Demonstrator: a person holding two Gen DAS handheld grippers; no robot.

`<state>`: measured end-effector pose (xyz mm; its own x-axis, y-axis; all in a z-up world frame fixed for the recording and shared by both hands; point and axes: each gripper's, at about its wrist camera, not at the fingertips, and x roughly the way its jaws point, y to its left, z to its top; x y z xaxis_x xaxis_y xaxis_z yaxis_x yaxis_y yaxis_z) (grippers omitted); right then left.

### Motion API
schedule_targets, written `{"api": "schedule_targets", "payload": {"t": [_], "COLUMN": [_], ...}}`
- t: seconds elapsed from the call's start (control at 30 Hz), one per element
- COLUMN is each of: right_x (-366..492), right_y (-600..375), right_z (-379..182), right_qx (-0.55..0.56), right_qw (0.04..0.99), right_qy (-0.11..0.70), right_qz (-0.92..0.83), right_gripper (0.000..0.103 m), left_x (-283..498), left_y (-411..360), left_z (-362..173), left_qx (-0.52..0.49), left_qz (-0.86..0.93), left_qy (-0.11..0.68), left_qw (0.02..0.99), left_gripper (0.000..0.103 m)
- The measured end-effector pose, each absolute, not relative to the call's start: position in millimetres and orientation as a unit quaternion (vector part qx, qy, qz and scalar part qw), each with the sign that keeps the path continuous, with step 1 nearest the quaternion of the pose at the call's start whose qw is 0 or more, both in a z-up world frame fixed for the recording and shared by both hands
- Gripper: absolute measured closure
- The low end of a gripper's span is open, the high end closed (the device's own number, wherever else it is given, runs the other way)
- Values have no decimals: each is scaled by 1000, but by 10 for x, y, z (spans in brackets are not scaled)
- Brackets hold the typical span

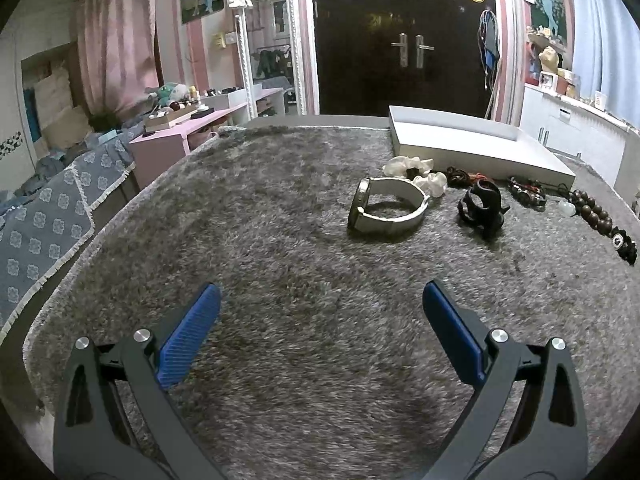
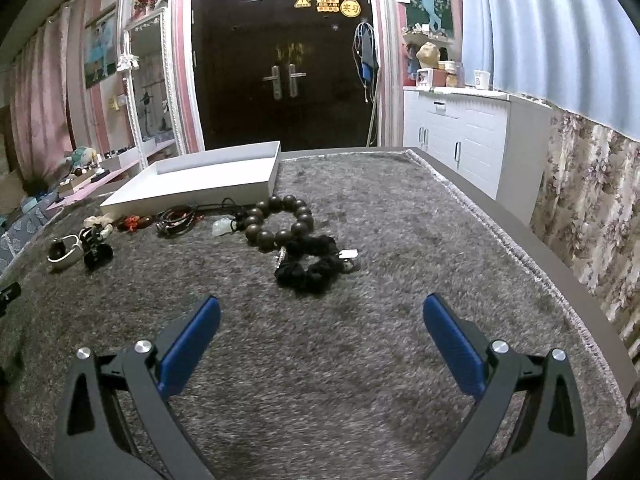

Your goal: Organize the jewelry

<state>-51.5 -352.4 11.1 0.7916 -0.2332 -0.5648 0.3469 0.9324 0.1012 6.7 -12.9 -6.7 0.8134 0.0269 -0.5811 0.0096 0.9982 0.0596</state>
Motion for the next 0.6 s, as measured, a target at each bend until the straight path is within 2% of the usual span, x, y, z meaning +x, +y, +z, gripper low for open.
{"api": "schedule_targets", "payload": {"t": [0.6], "right_x": [-533], "right_y": [-3514], "right_z": [120], "right_qx": [95], "right_qw": [941], "right_qy": [282], "right_qz": [-162], "right_gripper": [2], "left_x": [95], "left_y": [-152], "left_z": [-79], "left_qx": [37], "left_qz": [9], "left_qy": [310], "left_qw": [950], "left_gripper": [3]}}
